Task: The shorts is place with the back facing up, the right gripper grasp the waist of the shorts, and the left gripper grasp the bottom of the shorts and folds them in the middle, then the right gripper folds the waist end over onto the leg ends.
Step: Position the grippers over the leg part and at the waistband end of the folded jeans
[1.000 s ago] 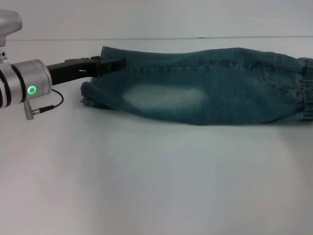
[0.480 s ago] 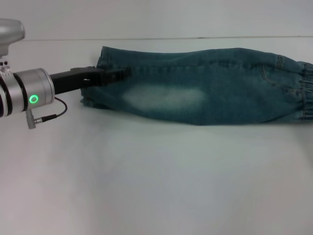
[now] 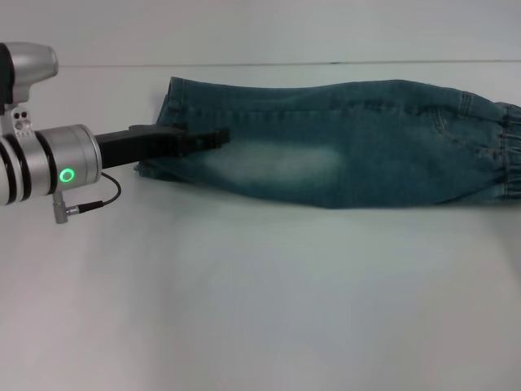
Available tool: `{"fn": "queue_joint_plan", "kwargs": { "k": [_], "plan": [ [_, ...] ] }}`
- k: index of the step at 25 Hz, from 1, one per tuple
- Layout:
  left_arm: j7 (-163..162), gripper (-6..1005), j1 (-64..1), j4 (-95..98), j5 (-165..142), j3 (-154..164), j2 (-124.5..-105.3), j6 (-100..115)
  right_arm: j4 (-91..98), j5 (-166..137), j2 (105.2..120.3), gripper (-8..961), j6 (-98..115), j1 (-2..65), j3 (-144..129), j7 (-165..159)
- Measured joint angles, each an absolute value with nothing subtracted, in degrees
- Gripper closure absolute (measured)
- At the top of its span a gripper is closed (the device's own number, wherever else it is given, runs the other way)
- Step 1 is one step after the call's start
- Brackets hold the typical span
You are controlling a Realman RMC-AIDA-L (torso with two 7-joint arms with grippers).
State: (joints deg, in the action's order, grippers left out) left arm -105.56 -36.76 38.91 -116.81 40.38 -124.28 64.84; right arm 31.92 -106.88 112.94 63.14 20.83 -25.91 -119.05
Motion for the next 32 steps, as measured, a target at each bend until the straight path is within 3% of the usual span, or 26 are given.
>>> {"fn": "queue_joint_plan", "kwargs": {
  "k": [14,25,32],
  "plan": [
    [-105.06,52,-37.03,38.32,-116.54,40.69,-124.27,64.72,31.11,-111.64,114.39,-3,58.09,25.49,-26.08,-119.28],
    [-104.95,52,-37.03,38.32,-116.54,40.69,-124.28,64.82,30.49,-111.75,114.41,63,61.68,26.54,-25.95,-118.86],
    [-104.87,52,-37.00,38.23,-116.54,40.69,-124.27,65.01,30.84,-111.96,114.56,362,62.94,26.30,-26.10,-116.04]
  ]
}}
